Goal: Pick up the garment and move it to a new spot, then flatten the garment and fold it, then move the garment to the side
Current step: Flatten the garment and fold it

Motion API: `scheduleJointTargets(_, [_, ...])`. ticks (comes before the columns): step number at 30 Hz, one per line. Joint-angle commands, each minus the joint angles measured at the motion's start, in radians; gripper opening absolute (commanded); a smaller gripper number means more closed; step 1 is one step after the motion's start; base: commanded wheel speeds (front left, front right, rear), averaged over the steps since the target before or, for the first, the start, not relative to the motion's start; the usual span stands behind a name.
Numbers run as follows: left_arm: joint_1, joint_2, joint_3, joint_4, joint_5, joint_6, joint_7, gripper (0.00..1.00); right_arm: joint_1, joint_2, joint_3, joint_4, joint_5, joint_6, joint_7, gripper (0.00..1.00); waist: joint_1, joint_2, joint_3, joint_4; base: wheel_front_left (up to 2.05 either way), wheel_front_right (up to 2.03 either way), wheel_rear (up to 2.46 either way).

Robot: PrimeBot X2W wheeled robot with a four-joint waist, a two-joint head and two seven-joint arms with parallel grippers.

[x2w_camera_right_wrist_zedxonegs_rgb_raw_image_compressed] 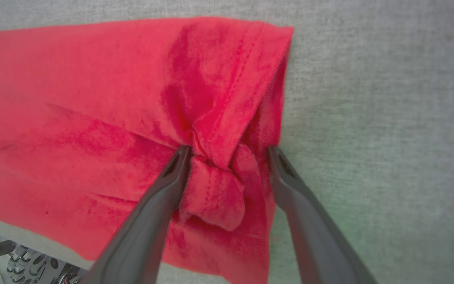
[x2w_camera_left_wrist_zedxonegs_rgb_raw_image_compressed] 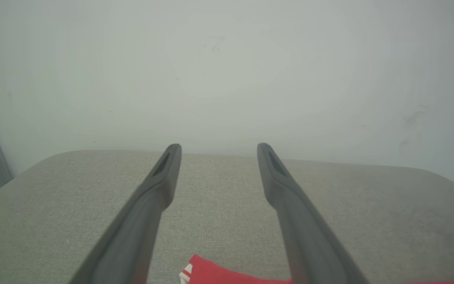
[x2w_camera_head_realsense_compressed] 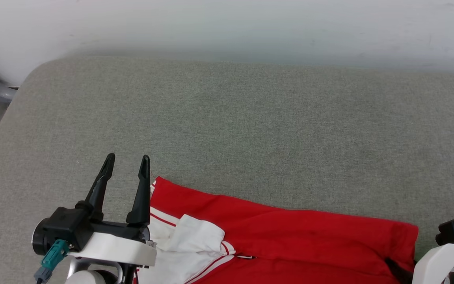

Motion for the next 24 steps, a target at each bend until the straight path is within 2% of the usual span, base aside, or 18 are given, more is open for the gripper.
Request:
scheduleJointTargets(1, [0.01, -0.009, 0.006, 0.003, 0.007, -0.009, -0.004, 1.0, 0.013, 0.02, 0.033, 0.042, 0.015, 0.0, 0.017, 0.09, 0.0, 0.0, 0.001, -0.002, 0.0, 0.0, 0.0])
scheduleJointTargets(2, [0.012, -0.012, 0.011, 0.007, 0.011, -0.012, -0.004, 1.0, 0.009, 0.019, 0.039, 0.051, 0.027, 0.0, 0.019, 0.0, 0.0, 0.0, 0.002, -0.004, 0.0, 0.0, 0.0])
scheduleJointTargets(8, [0.024, -0.031, 0.031, 0.031, 0.037, -0.04, -0.004, 1.0, -0.032, -0.022, 0.058, 0.049, 0.063, 0.0, -0.022, 0.0, 0.0, 0.0, -0.018, -0.019, 0.0, 0.0, 0.0])
scheduleJointTargets(15, [0.054, -0.029, 0.034, 0.061, 0.054, -0.051, -0.004, 1.0, -0.059, -0.068, 0.054, -0.022, 0.063, 0.0, -0.055, 0.0, 0.0, 0.0, -0.067, -0.036, 0.0, 0.0, 0.0])
scheduleJointTargets(19, [0.071, -0.026, 0.029, 0.072, 0.055, -0.05, -0.004, 1.0, -0.037, -0.081, 0.005, -0.041, 0.051, -0.001, -0.042, 0.0, 0.0, 0.0, -0.088, -0.045, 0.0, 0.0, 0.0])
scheduleJointTargets(24, [0.085, -0.025, 0.022, 0.085, 0.056, -0.044, -0.003, 1.0, -0.004, -0.091, -0.106, -0.041, 0.036, -0.001, -0.025, 0.0, 0.0, 0.0, -0.109, -0.055, 0.0, 0.0, 0.0])
